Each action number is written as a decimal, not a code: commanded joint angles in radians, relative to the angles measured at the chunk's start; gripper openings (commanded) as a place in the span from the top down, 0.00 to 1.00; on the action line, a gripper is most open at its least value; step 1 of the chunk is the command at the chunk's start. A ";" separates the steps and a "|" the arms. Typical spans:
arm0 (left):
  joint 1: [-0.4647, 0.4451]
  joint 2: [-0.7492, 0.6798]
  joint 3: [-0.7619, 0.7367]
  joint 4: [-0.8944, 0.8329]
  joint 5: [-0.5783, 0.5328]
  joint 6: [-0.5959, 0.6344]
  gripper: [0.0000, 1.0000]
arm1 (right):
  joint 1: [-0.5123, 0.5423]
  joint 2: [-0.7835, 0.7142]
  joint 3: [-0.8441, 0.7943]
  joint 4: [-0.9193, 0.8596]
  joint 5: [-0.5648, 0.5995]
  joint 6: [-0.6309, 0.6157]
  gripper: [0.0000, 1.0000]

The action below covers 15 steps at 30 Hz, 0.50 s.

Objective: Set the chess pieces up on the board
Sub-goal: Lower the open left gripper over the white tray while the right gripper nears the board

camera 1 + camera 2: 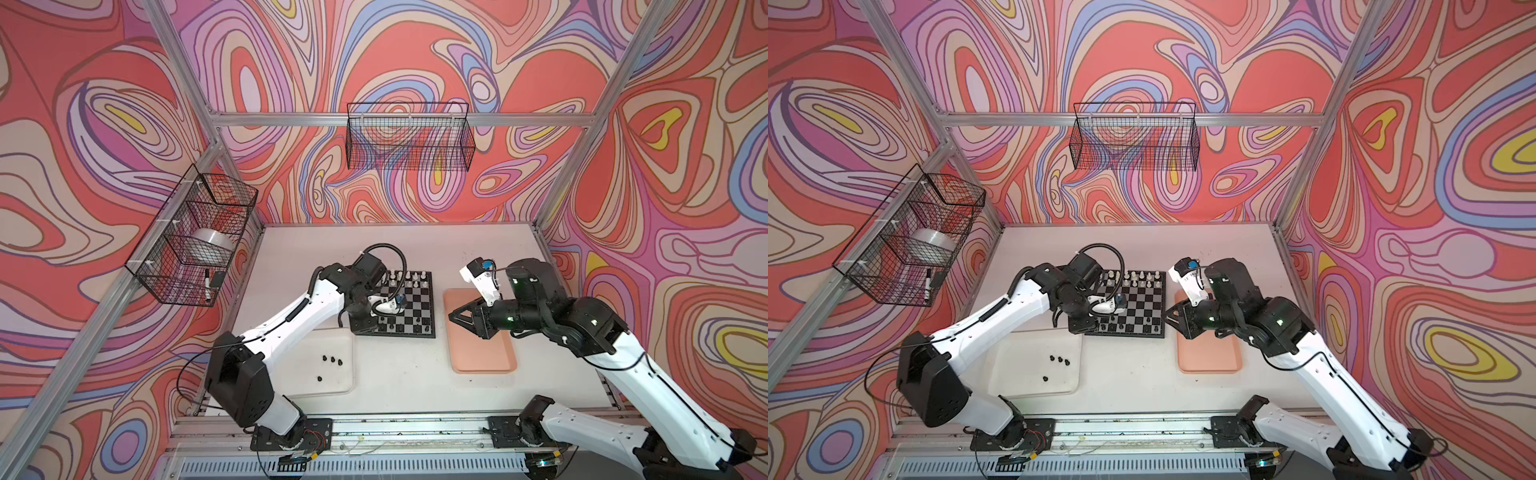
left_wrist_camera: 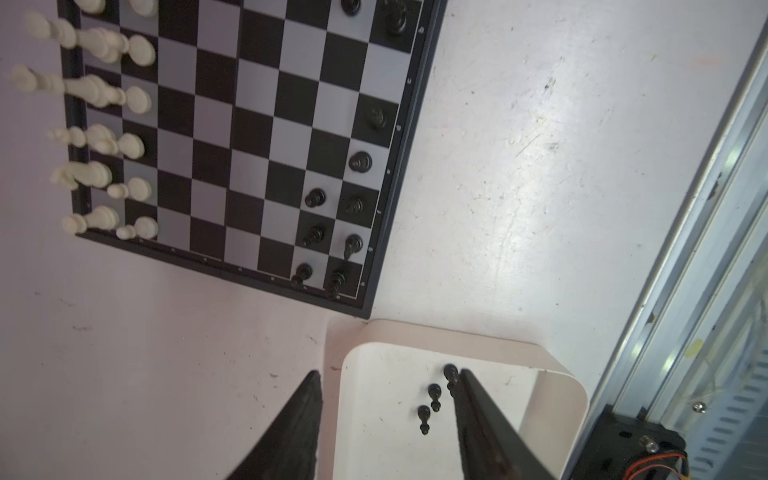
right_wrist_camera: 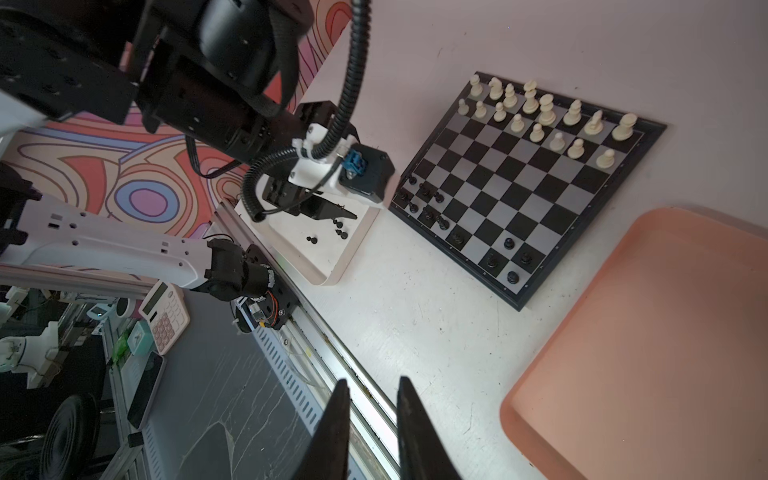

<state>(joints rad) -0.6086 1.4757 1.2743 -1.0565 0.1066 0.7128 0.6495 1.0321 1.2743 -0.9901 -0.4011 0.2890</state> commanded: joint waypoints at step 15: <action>0.138 -0.248 -0.438 0.107 -0.038 0.079 0.52 | 0.003 0.208 -0.162 0.178 -0.133 -0.032 0.81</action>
<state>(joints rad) -0.4767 1.2499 0.8700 -0.9901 0.0826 0.7582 0.6495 1.2331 1.1252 -0.8452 -0.5137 0.2775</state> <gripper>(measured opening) 0.479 0.194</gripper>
